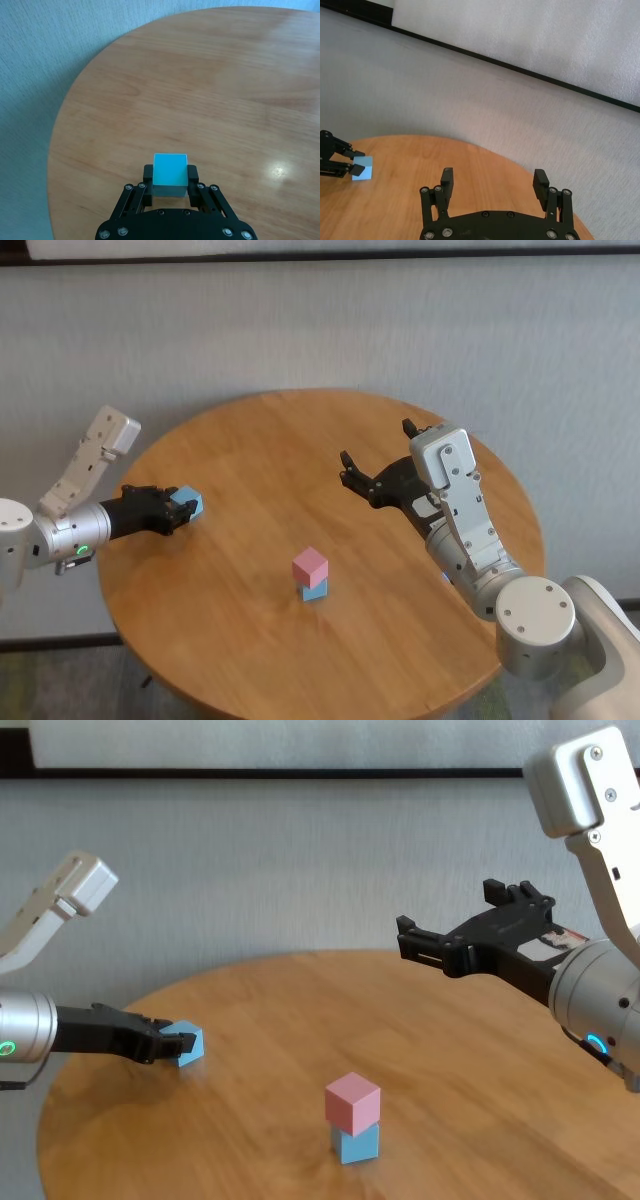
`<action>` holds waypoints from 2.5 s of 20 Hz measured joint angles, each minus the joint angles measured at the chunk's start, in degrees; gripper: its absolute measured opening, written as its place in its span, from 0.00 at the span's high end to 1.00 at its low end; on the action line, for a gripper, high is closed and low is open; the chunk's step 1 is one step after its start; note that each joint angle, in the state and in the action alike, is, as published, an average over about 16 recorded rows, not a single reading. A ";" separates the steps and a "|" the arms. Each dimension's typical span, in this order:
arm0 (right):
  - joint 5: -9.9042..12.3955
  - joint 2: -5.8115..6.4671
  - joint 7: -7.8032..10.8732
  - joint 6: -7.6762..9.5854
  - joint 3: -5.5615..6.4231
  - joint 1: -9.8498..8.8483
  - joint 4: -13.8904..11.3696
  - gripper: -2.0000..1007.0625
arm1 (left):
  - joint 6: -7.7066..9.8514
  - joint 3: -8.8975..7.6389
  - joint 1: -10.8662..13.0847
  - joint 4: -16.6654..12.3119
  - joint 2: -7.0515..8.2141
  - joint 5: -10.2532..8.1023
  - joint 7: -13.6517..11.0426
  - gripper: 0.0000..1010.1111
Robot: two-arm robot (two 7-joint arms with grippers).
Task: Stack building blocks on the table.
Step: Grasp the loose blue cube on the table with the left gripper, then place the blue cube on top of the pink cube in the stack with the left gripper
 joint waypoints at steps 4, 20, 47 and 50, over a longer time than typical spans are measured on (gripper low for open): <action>0.00 0.00 0.00 0.00 0.00 0.00 0.00 0.00 | 0.01 0.00 0.01 -0.01 0.00 0.00 0.00 0.60; 0.00 0.00 0.00 0.00 0.00 0.00 0.00 0.00 | 1.45 0.36 1.22 -3.44 0.63 0.18 -0.57 0.60; 0.00 0.00 0.00 0.00 0.00 0.00 0.00 0.00 | 13.81 5.17 17.03 -44.84 11.31 -1.53 -2.88 0.60; 0.00 0.00 0.00 0.00 0.00 0.00 0.00 0.00 | 13.63 5.53 18.27 -47.83 12.43 -1.70 -2.56 0.60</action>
